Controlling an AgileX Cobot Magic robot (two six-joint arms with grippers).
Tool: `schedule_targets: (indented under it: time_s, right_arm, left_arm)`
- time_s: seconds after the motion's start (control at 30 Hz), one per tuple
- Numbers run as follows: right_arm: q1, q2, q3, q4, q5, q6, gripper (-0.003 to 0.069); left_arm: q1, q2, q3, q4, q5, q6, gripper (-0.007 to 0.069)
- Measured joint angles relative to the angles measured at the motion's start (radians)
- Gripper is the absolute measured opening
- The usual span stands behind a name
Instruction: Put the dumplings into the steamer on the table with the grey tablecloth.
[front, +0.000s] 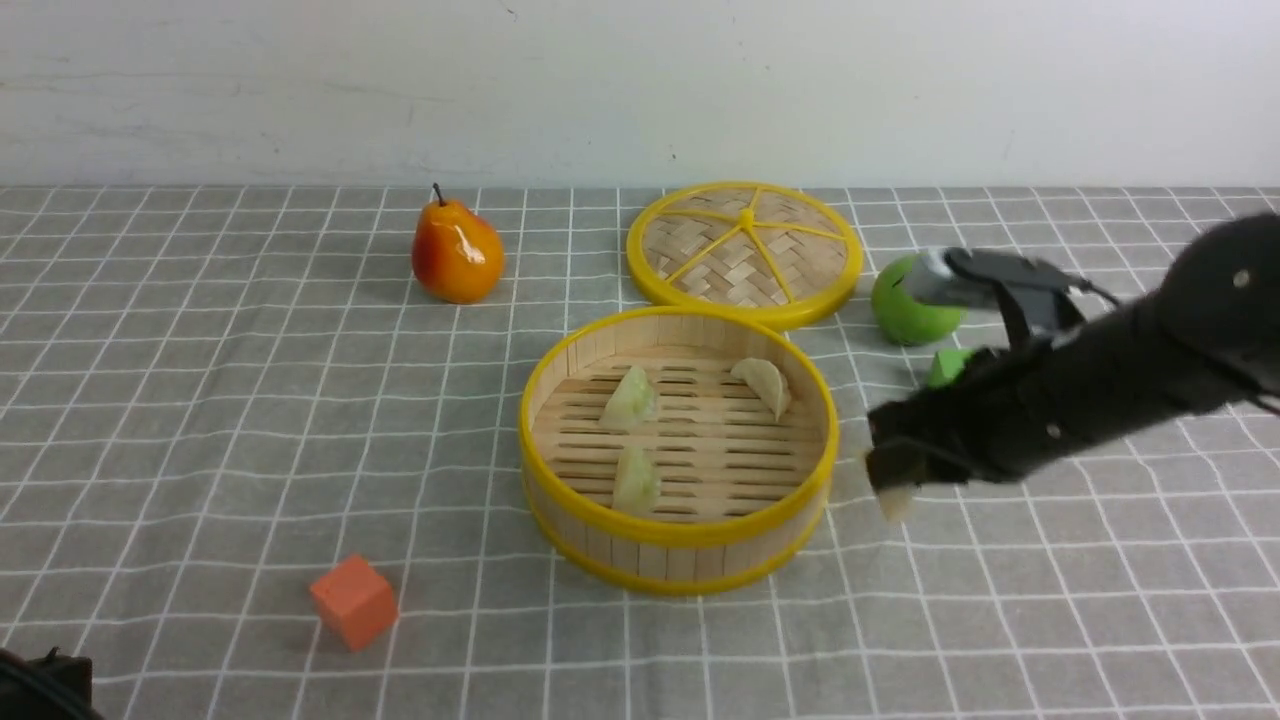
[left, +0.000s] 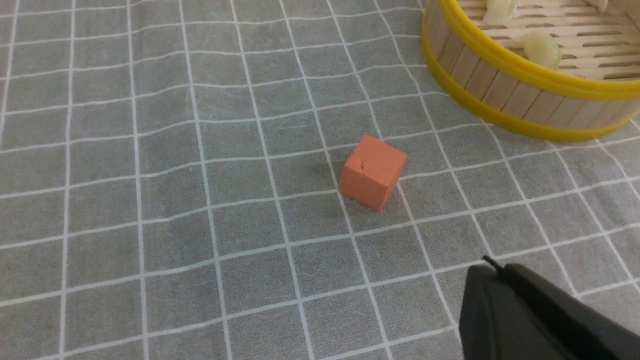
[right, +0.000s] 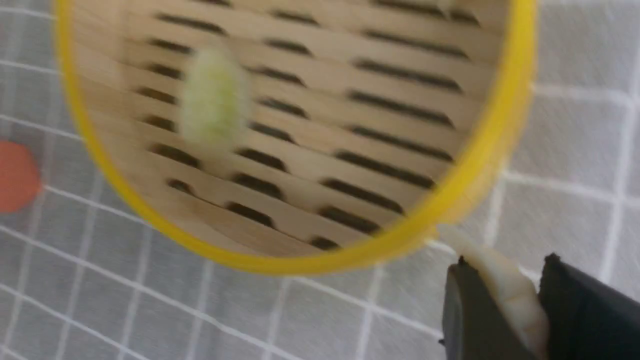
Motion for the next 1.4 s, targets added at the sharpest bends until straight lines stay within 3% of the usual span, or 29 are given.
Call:
schedule_targets:
  time_s: [0.23,0.5,0.57,0.67,0.77,0.97,1.07,1.13,1.3,1.4]
  right_arm:
    - [0.146,0.1,-0.131,0.023,-0.183,-0.124,0.0178]
    - [0.149,0.277,-0.135,-0.02,-0.288,-0.163,0.019]
    - [0.149,0.28,-0.135,-0.029,-0.287,-0.166,0.0216]
    - [0.148,0.278,-0.135,-0.037,-0.286,-0.179,0.0333]
    - [0.147,0.269,-0.135,-0.051,-0.285,-0.18,0.04]
    - [0.124,0.137,-0.147,-0.074,-0.253,-0.182,0.044]
    - [0.07,-0.009,-0.171,-0.092,-0.188,-0.182,0.0409]
    - [0.011,-0.168,-0.182,-0.123,-0.107,-0.183,0.0345]
    - [-0.165,-0.488,-0.153,-0.223,0.065,-0.166,0.0076]
    - [-0.229,-0.622,-0.051,-0.233,0.014,-0.122,-0.001]
  left_arm:
    - [0.0,0.0,0.0,0.0,0.0,0.0,0.0006]
    - [0.0,0.0,0.0,0.0,0.0,0.0,0.0006]
    - [0.0,0.0,0.0,0.0,0.0,0.0,0.0006]
    - [0.0,0.0,0.0,0.0,0.0,0.0,0.0007]
    - [0.0,0.0,0.0,0.0,-0.001,0.0,0.0009]
    - [0.0,0.0,0.0,0.002,-0.001,0.0,0.0011]
    - [0.0,0.0,0.0,0.004,-0.001,0.0,0.0017]
    - [0.0,0.0,0.0,0.006,-0.001,0.0,0.0019]
    - [0.0,0.0,0.0,0.006,-0.001,0.0,0.0019]
    - [0.0,0.0,0.0,0.006,-0.001,0.0,0.0019]
